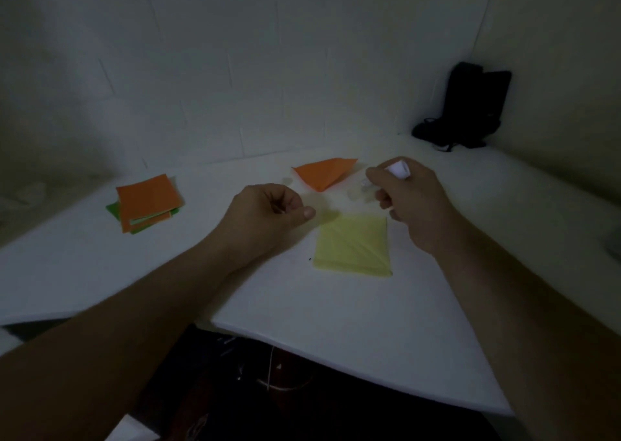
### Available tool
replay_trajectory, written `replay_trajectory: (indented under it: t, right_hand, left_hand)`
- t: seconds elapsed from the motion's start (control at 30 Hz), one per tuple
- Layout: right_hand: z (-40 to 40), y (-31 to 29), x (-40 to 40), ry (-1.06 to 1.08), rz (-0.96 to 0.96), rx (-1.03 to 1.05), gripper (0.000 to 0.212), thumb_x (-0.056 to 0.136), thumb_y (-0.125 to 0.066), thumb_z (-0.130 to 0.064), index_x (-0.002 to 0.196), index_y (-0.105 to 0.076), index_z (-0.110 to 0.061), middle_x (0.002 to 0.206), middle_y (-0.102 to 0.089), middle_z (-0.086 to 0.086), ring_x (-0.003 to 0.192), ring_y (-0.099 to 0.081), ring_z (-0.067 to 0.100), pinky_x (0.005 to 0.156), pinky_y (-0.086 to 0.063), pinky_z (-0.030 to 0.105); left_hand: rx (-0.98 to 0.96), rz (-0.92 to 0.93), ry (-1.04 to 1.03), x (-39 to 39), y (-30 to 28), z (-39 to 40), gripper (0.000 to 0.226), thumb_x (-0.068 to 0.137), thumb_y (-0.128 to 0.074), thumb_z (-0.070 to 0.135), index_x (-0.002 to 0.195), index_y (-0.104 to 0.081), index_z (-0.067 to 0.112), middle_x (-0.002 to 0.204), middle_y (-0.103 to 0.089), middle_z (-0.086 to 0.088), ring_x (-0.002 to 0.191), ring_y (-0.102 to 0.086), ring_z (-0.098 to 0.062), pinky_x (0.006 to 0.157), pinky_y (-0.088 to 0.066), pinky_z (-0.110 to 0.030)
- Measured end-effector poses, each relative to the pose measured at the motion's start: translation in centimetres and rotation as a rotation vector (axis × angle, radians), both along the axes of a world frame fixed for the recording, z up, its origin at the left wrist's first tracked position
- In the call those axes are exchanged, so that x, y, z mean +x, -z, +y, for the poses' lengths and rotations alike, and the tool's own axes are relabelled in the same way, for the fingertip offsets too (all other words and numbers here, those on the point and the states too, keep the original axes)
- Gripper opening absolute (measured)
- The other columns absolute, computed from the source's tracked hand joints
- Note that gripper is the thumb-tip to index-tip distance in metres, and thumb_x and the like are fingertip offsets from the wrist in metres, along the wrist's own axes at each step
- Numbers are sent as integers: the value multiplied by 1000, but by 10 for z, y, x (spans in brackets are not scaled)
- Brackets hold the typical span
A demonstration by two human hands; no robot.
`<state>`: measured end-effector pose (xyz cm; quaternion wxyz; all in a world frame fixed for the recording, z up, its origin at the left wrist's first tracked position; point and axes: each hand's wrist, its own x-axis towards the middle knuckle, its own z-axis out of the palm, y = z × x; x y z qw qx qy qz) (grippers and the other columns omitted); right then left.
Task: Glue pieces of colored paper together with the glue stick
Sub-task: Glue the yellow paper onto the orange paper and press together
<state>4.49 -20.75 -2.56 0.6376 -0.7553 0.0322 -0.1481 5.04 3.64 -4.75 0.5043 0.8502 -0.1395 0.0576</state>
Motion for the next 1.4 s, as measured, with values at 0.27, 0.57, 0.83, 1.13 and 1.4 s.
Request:
replay_trajectory:
  t: [0.27, 0.57, 0.83, 1.13, 1.4]
  right_hand:
    - [21, -17, 32, -146, 30, 121, 20, 85, -83, -21, 90, -64, -17, 70, -70, -6, 62, -58, 8, 53, -40, 21]
    - [-16, 9, 53, -18, -121, 84, 40, 87, -81, -9, 125, -69, -14, 111, -77, 0, 100, -75, 17, 80, -59, 29]
    - [-40, 33, 69, 118, -31, -89, 39, 83, -82, -9, 118, -73, -20, 114, -73, -5, 109, -69, 16, 93, -58, 40]
    - [-40, 34, 68, 204, 34, -298, 31, 83, -85, -19, 112, -76, -20, 107, -75, -5, 96, -70, 13, 88, -57, 34]
    - [-36, 29, 65, 194, 33, -235, 72, 78, -89, -39, 140, -56, -24, 119, -66, -5, 98, -66, 16, 88, -55, 35]
  left_hand:
    - [-258, 109, -60, 38, -38, 0, 9, 96, -72, 20, 105, -74, 19, 87, -68, 2, 69, -57, -6, 62, -45, -20]
    - [37, -1, -42, 74, -17, -27, 16, 91, -76, 30, 107, -76, 34, 99, -71, 15, 84, -67, 0, 74, -50, -19]
    - [905, -254, 15, 91, -15, -45, 42, 86, -49, 57, 120, -70, 44, 114, -70, 7, 118, -51, -25, 101, -35, -42]
    - [896, -405, -9, 93, -9, -46, 34, 94, -45, 45, 115, -72, 44, 96, -70, 9, 107, -56, -18, 97, -31, -38]
    - [125, -592, -224, 71, -50, -30, 13, 99, -63, 21, 107, -73, 25, 98, -73, 13, 88, -68, -7, 82, -55, -29]
